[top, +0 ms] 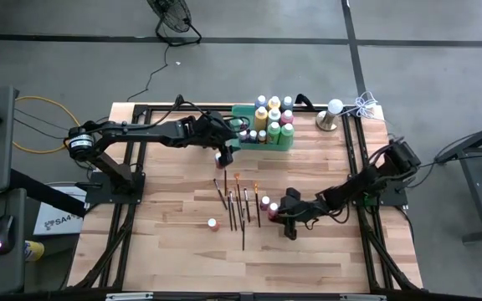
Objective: Pick & Place Paint Supplies
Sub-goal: Put the small dark orange paint bottle into the green bin
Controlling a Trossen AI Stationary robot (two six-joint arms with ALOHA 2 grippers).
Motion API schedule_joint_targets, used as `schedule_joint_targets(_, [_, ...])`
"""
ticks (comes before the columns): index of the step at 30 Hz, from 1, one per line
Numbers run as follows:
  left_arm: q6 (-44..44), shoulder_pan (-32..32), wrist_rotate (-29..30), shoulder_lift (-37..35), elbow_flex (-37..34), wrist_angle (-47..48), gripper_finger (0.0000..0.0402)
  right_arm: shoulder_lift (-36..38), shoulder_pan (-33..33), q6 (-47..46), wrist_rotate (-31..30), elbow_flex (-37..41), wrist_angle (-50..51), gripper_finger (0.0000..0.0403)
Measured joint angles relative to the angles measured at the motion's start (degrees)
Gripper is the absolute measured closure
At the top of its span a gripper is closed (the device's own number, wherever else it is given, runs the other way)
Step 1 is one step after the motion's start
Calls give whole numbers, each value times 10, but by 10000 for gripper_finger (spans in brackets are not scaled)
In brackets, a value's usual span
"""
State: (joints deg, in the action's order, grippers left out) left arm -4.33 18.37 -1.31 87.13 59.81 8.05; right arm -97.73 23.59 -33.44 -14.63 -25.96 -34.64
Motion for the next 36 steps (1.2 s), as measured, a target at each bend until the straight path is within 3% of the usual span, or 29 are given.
schedule_joint_targets(6, [-2, 0, -24, 0, 0, -2, 192, 72, 0, -38, -5, 0, 134, 292])
schedule_joint_targets(11, [-1, 0, -24, 0, 0, -9, 192, 159, -1, -41, -61, 1, 247, 292])
schedule_joint_targets(15, [1, 0, -35, 0, 0, -21, 192, 211, -21, -10, -122, 1, 267, 293])
schedule_joint_targets(18, [1, 0, -74, 0, 0, -44, 192, 225, -53, 24, -128, 0, 251, 293])
schedule_joint_targets(21, [1, -5, -103, 0, 0, -74, 192, 220, -97, 55, -95, 0, 228, 290])
schedule_joint_targets(29, [-54, -44, -104, 0, 0, -98, 192, 205, -206, 117, 23, -3, 148, 291])
schedule_joint_targets(36, [-75, -54, -101, 0, 24, -77, 192, 190, -246, 185, 90, -71, 167, 291])
